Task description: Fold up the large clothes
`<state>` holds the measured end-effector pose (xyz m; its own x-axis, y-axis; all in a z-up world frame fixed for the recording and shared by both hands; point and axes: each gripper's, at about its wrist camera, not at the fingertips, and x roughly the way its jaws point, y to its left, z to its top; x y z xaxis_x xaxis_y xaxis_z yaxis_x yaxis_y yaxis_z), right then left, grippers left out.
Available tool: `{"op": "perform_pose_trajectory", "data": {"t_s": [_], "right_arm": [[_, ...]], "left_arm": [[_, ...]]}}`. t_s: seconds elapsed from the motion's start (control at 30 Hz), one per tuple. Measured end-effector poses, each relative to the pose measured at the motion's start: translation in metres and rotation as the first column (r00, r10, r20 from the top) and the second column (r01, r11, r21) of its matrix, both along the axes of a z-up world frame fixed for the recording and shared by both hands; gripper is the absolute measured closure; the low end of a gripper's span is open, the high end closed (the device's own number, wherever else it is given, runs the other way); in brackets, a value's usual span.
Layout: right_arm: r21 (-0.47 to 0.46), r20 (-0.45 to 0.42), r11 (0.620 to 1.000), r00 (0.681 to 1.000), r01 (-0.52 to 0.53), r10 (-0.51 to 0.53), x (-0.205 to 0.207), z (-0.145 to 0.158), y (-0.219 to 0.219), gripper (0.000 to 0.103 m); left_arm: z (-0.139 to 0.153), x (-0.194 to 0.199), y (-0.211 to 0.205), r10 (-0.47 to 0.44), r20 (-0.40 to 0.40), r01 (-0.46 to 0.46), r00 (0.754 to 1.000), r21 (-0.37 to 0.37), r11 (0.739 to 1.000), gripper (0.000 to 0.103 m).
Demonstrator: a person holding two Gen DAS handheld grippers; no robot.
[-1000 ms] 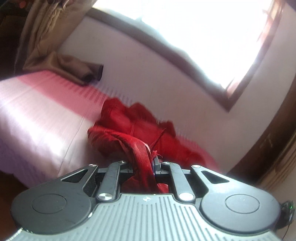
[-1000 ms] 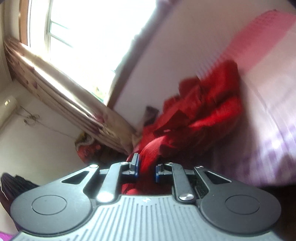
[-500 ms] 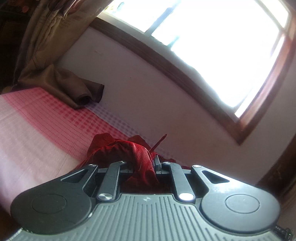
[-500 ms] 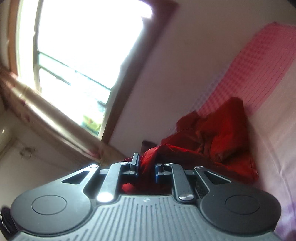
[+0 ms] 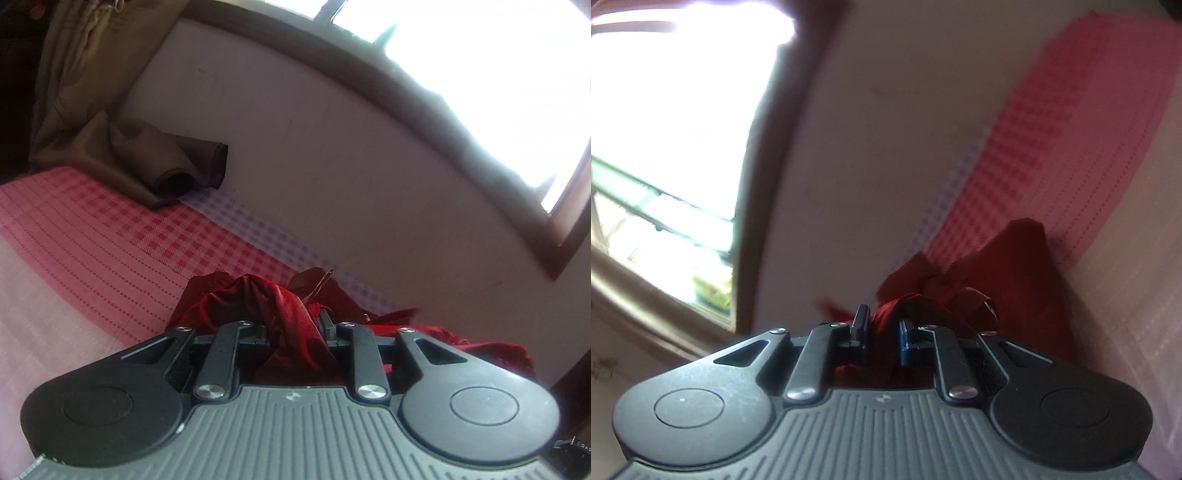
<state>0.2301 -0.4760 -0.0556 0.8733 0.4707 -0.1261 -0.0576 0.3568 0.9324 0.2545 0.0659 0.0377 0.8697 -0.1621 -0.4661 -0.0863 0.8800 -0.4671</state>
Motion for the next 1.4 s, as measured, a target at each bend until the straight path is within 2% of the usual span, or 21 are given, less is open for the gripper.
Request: {"op": "perform_pose_trajectory", "data": {"t_s": [0.13,0.2,0.23,0.27,0.3,0.33,0.37,0.4,0.47,0.53,0.6,0.63,0.67,0.7,0.73,0.77,0.87,0.93,0.97,1.17,1.4], "right_arm": [[0.037,-0.047,0.999,0.999,0.019,-0.017,0.021,-0.014,0.001,0.085],[0.087,-0.057,0.996,0.998,0.021,-0.016,0.028,-0.022,-0.001,0.083],[0.090,-0.063,0.995,0.998,0.031,-0.025,0.030,-0.024,-0.001,0.081],[0.095,-0.061,0.995,0.998,0.033,-0.027,0.030,-0.026,-0.001,0.077],[0.103,-0.055,0.994,0.998,0.029,-0.024,0.031,-0.028,-0.001,0.068],[0.110,-0.048,0.994,0.999,0.026,-0.021,0.030,-0.029,-0.001,0.063],[0.108,-0.037,0.994,0.999,0.028,-0.025,0.028,-0.028,-0.002,0.052],[0.103,-0.022,0.994,0.999,0.032,-0.030,0.026,-0.025,-0.003,0.039],[0.057,0.016,0.997,0.998,0.055,-0.056,0.017,-0.016,-0.004,0.027],[-0.059,0.067,0.994,0.994,0.089,-0.085,0.007,0.002,-0.002,0.027],[-0.210,0.134,0.975,0.990,0.066,-0.038,0.000,0.023,0.007,0.028],[-0.307,0.157,0.950,0.988,0.049,0.000,-0.002,0.034,0.017,0.028],[-0.443,0.175,0.896,0.984,0.043,0.039,-0.004,0.048,0.034,0.031],[-0.543,0.187,0.838,0.980,0.046,0.067,-0.005,0.056,0.050,0.044],[-0.622,0.193,0.782,0.976,0.043,0.100,-0.005,0.062,0.065,0.052],[-0.701,0.184,0.713,0.974,0.035,0.132,-0.002,0.067,0.082,0.061],[-0.835,0.180,0.548,0.969,0.060,0.168,0.009,0.069,0.117,0.062],[-0.884,0.158,0.464,0.973,0.061,0.171,0.018,0.065,0.130,0.063],[-0.893,0.142,0.447,0.975,0.053,0.168,0.023,0.061,0.132,0.063],[-0.871,0.083,0.490,0.987,0.006,0.135,0.057,0.039,0.127,0.063],[-0.866,0.051,0.499,0.988,-0.029,0.145,0.065,0.024,0.132,0.064]], "left_arm": [[-0.009,0.017,-0.001,-0.008,-0.021,0.008,1.000,-0.012,1.000,0.072],[-0.011,0.020,-0.001,-0.010,-0.005,0.010,1.000,-0.023,1.000,0.064],[-0.013,0.021,-0.001,-0.011,0.001,0.011,1.000,-0.038,0.999,0.056],[-0.013,0.021,-0.001,-0.011,0.011,0.012,1.000,-0.049,0.999,0.044],[-0.014,0.020,0.000,-0.013,0.032,0.015,0.999,-0.055,0.998,0.034],[-0.013,0.017,-0.001,-0.013,0.057,0.016,0.998,-0.055,0.998,0.016],[-0.012,0.015,-0.002,-0.012,0.081,0.017,0.997,-0.054,0.998,0.004],[-0.010,0.012,-0.003,-0.008,0.108,0.013,0.994,-0.047,0.999,0.001],[-0.003,0.005,-0.009,-0.001,0.159,-0.001,0.987,0.017,1.000,0.000],[0.005,0.003,-0.017,-0.029,0.179,0.013,0.983,0.091,0.996,0.001],[0.008,0.000,-0.026,-0.078,0.187,0.053,0.979,0.133,0.990,0.007],[0.009,0.000,-0.033,-0.118,0.184,0.087,0.976,0.166,0.982,0.020],[0.009,0.000,-0.040,-0.145,0.172,0.111,0.974,0.195,0.974,0.044],[0.007,0.002,-0.047,-0.176,0.153,0.141,0.972,0.219,0.965,0.059],[0.004,0.006,-0.053,-0.218,0.126,0.183,0.968,0.241,0.953,0.084],[0.000,0.009,-0.058,-0.235,0.102,0.203,0.967,0.255,0.946,0.095],[-0.009,0.016,-0.064,-0.229,0.086,0.196,0.969,0.286,0.938,0.095],[-0.012,0.022,-0.066,-0.228,0.084,0.192,0.970,0.305,0.933,0.095],[-0.014,0.027,-0.065,-0.224,0.076,0.190,0.972,0.310,0.932,0.095],[-0.031,0.055,-0.052,-0.146,0.007,0.135,0.989,0.327,0.935,0.095],[-0.058,0.062,-0.048,-0.109,-0.048,0.119,0.993,0.342,0.932,0.093]]}}
